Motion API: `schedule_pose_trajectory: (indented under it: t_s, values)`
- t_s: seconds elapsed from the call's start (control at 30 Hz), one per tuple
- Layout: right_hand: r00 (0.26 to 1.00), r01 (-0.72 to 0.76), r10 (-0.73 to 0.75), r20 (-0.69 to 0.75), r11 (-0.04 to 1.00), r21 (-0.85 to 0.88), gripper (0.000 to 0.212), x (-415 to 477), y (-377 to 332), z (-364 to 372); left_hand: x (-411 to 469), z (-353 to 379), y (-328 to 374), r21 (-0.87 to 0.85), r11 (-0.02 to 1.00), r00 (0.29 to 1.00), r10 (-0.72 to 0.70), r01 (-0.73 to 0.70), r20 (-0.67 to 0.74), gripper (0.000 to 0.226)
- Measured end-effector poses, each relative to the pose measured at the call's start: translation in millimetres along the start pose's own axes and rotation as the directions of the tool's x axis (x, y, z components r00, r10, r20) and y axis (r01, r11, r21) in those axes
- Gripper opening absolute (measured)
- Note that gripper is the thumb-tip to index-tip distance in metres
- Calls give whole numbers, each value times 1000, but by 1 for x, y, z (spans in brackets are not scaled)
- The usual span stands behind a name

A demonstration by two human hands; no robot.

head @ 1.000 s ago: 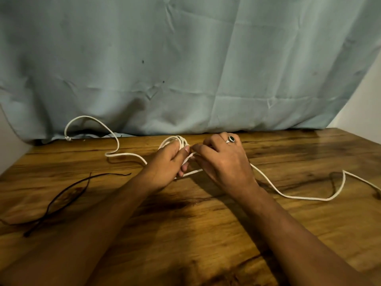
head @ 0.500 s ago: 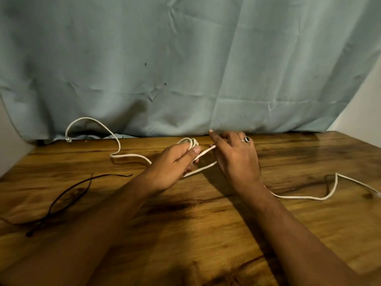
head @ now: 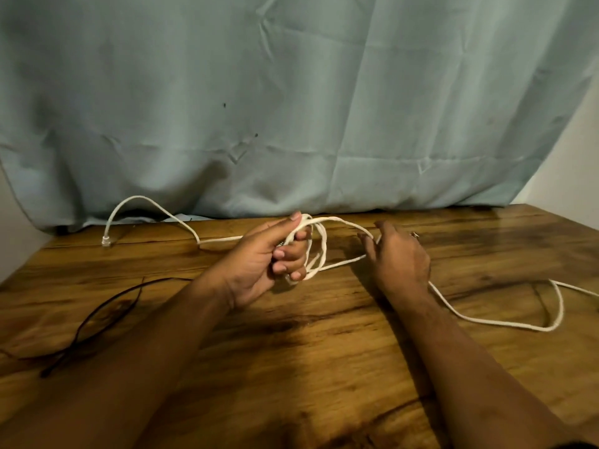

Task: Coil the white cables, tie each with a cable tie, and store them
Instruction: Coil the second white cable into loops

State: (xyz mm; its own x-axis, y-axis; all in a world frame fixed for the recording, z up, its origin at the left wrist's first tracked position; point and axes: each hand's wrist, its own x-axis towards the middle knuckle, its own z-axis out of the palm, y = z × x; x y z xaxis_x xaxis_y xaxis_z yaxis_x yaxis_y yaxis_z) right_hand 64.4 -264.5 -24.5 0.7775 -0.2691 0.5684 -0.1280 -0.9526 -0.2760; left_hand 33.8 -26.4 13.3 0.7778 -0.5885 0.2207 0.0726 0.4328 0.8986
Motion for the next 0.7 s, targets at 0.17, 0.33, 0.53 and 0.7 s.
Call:
schedule_pose_trajectory:
  t_s: [0.17, 0.33, 0.53, 0.7]
  values:
    - [999, -30, 31, 32, 999, -21, 80, 2, -1, 2, 0, -10, -4, -193, 979, 998, -57, 61, 23, 32]
    - [993, 87, -78, 92, 991, -99, 88, -3, -9, 4, 1, -16, -2, -225, 973, 998, -55, 46, -35, 31]
    - [994, 94, -107, -39, 964, -248, 92, -11, -23, -2, 1, -17, -2, -144, 989, 992, -39, 21, -121, 29]
    - [951, 272, -303, -64, 915, -299, 42, -15, -38, -5, 1, -21, -6, -103, 993, 993, -69, 59, -97, 28]
